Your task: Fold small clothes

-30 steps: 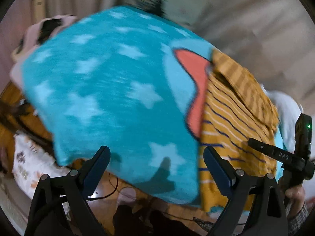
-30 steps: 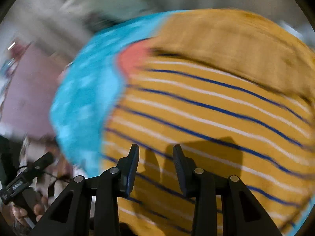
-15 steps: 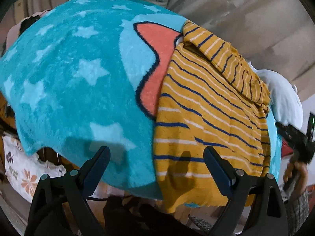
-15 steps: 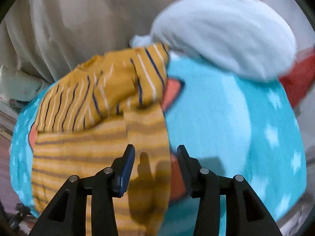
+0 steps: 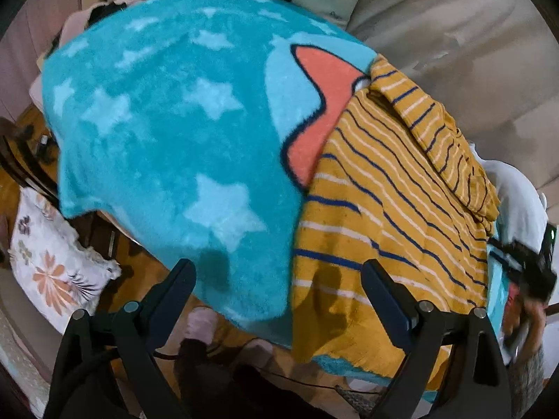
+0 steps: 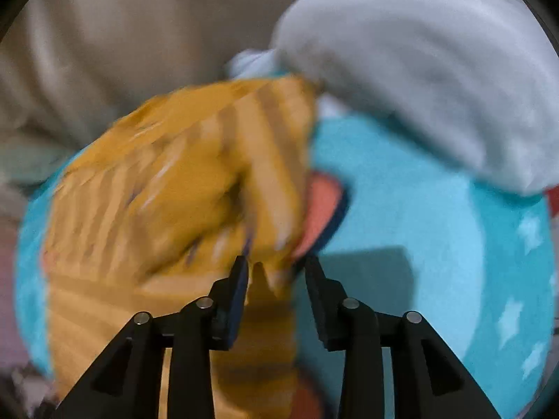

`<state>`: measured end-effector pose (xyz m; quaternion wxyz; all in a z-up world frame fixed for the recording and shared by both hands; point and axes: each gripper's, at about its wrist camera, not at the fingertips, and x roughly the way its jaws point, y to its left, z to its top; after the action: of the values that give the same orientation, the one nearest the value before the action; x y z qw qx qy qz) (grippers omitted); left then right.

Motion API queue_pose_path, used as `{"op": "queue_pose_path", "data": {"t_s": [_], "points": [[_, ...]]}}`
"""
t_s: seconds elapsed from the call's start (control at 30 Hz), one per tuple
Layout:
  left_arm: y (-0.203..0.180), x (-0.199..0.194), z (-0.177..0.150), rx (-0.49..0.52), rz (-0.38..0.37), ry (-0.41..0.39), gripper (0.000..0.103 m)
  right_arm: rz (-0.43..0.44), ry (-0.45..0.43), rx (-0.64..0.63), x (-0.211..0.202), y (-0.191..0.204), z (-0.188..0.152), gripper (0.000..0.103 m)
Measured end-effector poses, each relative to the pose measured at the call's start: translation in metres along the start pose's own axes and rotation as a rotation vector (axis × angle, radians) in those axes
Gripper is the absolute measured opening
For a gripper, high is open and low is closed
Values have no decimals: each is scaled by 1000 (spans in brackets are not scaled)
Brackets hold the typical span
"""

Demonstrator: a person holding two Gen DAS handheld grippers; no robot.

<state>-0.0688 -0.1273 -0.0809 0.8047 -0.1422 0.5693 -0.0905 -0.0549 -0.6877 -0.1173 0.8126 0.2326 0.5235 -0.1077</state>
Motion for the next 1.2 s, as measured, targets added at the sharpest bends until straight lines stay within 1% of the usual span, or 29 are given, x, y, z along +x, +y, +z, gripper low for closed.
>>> {"op": "queue_pose_path", "data": {"t_s": [0.07, 0.17, 0.23, 0.33, 0.37, 0.4, 0.47, 0.53, 0.57, 0.6, 0.73, 0.8, 0.83, 0.87, 0.9, 0.93, 1.0, 1.03, 1.13, 1.2], "points": [[-3, 11, -2, 6, -37, 27, 95, 106, 74, 10, -6, -3, -30, 49], [-9, 26, -5, 13, -92, 69, 95, 196, 143, 60, -13, -14, -71, 50], [-15, 26, -8, 35, -88, 53, 96, 264, 181, 114, -18, -21, -98, 52], [-25, 25, -9, 85, -173, 84, 95, 375, 259, 165, -22, -24, -128, 53], [-28, 25, -10, 90, -213, 103, 92, 396, 282, 179, -21, -22, -139, 53], [-31, 25, -10, 97, -234, 118, 87, 400, 290, 182, -23, -22, -149, 53], [-37, 25, -13, 127, -240, 131, 82, 406, 280, 180, -27, -13, -163, 53], [-41, 24, -13, 150, -239, 136, 73, 428, 300, 176, -30, -5, -173, 55], [-41, 25, -11, 157, -243, 143, 67, 431, 306, 169, -34, -1, -179, 55], [-42, 26, -10, 159, -247, 150, 65, 428, 312, 153, -34, 5, -183, 55], [-40, 35, -5, 147, -275, 185, 65, 371, 317, 74, -37, 28, -194, 55], [-39, 39, -5, 155, -282, 198, 65, 350, 308, 71, -34, 35, -195, 55], [-40, 38, -5, 174, -281, 201, 64, 337, 296, 81, -34, 36, -196, 53], [-41, 37, -4, 200, -271, 205, 39, 322, 283, 96, -35, 36, -197, 39], [-40, 37, -3, 213, -260, 216, 11, 304, 276, 105, -34, 34, -197, 16], [-35, 38, 1, 200, -268, 249, 11, 289, 274, 127, -34, 33, -198, 14], [-21, 34, 9, 148, -304, 269, 11, 314, 264, 209, -35, 25, -198, 12], [-18, 31, 12, 141, -308, 272, 11, 332, 254, 239, -39, 22, -198, 12], [-16, 14, 22, 170, -317, 247, 11, 415, 235, 291, -54, 16, -193, 11], [-19, 1, 21, 198, -313, 223, 11, 469, 229, 270, -64, 14, -191, 10]]}}
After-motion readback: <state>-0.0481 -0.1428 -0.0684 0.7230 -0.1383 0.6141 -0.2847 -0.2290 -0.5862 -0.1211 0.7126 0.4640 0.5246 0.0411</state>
